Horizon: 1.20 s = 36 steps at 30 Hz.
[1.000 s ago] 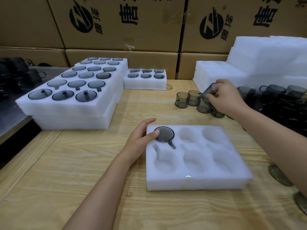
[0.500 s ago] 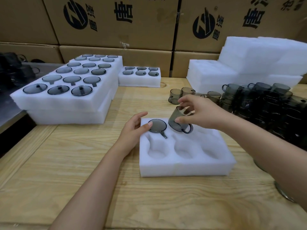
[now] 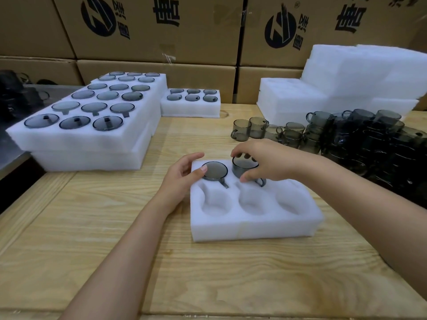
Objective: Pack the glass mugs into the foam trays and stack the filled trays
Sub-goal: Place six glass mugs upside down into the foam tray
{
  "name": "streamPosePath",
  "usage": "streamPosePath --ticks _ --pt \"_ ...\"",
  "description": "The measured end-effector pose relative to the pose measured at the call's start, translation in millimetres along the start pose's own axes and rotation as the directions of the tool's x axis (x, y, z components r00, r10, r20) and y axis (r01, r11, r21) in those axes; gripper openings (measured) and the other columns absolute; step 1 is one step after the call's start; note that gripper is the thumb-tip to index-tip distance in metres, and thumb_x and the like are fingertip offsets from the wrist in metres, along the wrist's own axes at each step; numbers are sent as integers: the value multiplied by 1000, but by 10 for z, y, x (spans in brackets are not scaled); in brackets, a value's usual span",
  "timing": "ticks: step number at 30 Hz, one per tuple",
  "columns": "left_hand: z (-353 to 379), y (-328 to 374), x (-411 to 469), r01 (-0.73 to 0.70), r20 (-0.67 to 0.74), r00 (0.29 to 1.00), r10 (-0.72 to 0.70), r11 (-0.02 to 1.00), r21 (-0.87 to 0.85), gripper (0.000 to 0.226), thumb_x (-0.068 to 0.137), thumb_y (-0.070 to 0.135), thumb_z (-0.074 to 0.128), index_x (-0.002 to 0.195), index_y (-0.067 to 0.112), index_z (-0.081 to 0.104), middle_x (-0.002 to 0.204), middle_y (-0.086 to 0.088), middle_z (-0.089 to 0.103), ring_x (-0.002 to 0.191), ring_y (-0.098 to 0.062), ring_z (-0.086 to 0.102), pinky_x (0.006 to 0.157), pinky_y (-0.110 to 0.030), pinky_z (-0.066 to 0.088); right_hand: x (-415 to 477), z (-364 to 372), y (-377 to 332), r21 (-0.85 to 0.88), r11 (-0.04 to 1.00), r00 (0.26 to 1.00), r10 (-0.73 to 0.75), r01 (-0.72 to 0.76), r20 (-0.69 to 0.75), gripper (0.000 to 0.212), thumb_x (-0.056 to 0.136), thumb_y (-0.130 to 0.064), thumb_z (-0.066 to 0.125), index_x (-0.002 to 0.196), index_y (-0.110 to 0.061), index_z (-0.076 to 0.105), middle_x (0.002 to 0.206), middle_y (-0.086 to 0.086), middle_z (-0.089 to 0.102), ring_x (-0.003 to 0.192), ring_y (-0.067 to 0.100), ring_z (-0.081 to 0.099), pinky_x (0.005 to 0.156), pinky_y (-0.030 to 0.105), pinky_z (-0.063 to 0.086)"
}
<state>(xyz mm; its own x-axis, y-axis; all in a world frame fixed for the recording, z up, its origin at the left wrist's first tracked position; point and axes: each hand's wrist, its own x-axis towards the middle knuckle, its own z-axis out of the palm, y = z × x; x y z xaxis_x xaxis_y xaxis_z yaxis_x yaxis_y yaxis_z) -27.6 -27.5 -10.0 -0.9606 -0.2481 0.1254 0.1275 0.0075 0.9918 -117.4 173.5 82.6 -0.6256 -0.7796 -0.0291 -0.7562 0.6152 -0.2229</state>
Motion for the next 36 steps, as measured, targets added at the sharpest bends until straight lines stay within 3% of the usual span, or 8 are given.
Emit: streamPosePath --ticks 8,12,15,23,25,28,32,36 --pt "8 3 -4 -16 0 1000 16 1000 4 32 86 20 66 117 26 62 111 2 65 103 -15 64 86 -29 51 108 66 14 213 973 988 108 -83 -112 68 83 -67 44 136 -24 45 139 -10 47 129 11 41 97 26 33" --pt "21 8 -13 -24 -5 1000 24 1000 11 39 80 27 66 118 23 62 106 4 65 100 -15 63 86 -31 50 254 405 -136 108 986 992 124 -125 17 67 93 -62 15 150 -26 16 158 -7 14 146 13 2 116 39 -1" --pt "19 -2 0 -30 -15 999 30 999 14 35 85 19 65 120 19 61 110 -2 65 104 -21 62 89 -36 49 254 594 -135 30 987 988 157 -157 -6 70 89 -67 6 149 -32 12 158 -12 12 145 9 -1 116 44 -9" --pt "32 -20 6 -15 -38 999 14 1000 -10 30 88 12 65 116 21 63 108 -6 68 101 -24 64 86 -37 51 266 600 -117 13 986 984 168 -167 -68 68 90 -67 11 145 -31 29 150 -7 34 138 16 26 111 41 15" --pt "29 -11 2 -11 -42 999 11 1000 -18 31 84 16 70 114 23 64 104 -2 69 100 -23 64 84 -36 51 250 565 -91 234 963 980 166 -136 -112 60 93 -62 20 137 -28 43 143 -8 44 133 14 35 107 35 21" --pt "29 -5 -6 1 -61 998 -3 999 -36 36 74 25 70 110 26 66 96 3 71 94 -19 66 81 -33 51 228 431 44 715 698 910 323 -45 -258 35 96 -49 40 115 -27 60 116 -10 60 112 8 50 84 14 34" --pt "-5 -28 19 -1 -117 993 -8 997 -77 32 83 8 69 110 23 67 91 1 70 91 -22 65 81 -38 50 243 206 695 525 790 680 575 -316 -456 27 93 -25 49 111 -8 61 111 9 63 100 25 56 77 29 39" --pt "-39 -41 59 -5 -195 981 -17 994 -113 35 84 0 65 113 20 65 79 5 69 78 -17 65 75 -35 50 216 172 1236 345 776 728 622 -527 -287 35 90 -15 49 122 -4 52 122 19 56 110 34 52 90 37 44"
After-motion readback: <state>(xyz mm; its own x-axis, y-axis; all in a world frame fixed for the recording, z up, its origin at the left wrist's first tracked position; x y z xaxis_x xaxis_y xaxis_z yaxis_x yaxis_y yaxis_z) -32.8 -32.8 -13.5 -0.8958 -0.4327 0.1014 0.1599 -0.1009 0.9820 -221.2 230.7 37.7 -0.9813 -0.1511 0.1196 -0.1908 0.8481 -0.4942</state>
